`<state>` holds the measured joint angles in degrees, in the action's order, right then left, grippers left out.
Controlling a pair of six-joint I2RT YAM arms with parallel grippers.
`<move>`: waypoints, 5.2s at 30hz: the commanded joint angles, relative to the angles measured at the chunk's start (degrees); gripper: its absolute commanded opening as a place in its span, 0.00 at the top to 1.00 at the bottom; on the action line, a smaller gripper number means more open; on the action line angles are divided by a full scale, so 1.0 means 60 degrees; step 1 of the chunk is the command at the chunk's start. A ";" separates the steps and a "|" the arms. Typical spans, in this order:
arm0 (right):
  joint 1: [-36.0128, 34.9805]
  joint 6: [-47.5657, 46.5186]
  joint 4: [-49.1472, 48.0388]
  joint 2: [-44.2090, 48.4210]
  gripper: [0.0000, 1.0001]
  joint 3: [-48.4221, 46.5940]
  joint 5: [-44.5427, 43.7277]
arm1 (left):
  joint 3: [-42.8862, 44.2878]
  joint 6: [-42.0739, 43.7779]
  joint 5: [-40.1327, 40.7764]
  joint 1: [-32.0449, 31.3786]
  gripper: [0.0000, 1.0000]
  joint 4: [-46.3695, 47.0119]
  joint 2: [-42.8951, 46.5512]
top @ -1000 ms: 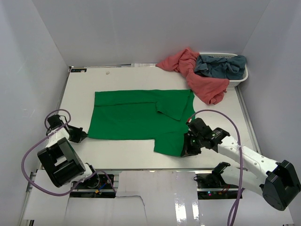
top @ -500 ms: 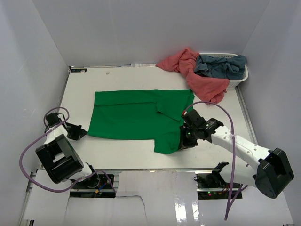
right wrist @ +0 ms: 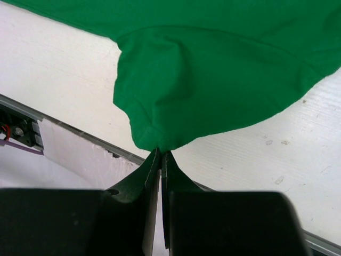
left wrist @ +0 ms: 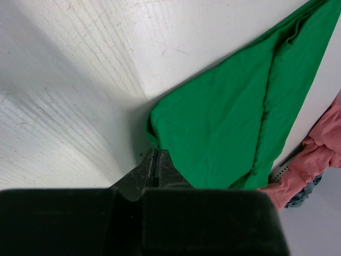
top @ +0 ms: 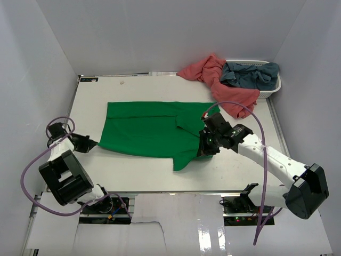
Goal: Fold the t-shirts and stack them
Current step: Fold the other side of the tshirt into a rectangle
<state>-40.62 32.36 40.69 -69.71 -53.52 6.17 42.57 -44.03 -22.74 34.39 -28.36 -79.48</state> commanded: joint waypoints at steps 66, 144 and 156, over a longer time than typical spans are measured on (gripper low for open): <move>0.2507 -0.3401 0.0880 -0.3966 0.92 -0.6710 0.0172 | 0.2310 -0.1201 0.0729 -0.0986 1.00 -0.0093 -0.1606; 0.3782 -0.3753 0.1041 -0.7219 0.92 -0.9596 0.0480 | 0.6221 -0.2285 0.0787 -0.2084 1.00 -0.0034 -0.4843; 0.3943 -0.3665 0.1041 -0.7966 0.92 -1.0094 0.0451 | 0.6616 -0.2300 0.0919 -0.2114 1.00 0.0010 -0.5473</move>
<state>-17.50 10.31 47.07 -116.53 -111.02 9.15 79.66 -57.36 -18.04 21.93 -28.71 -112.88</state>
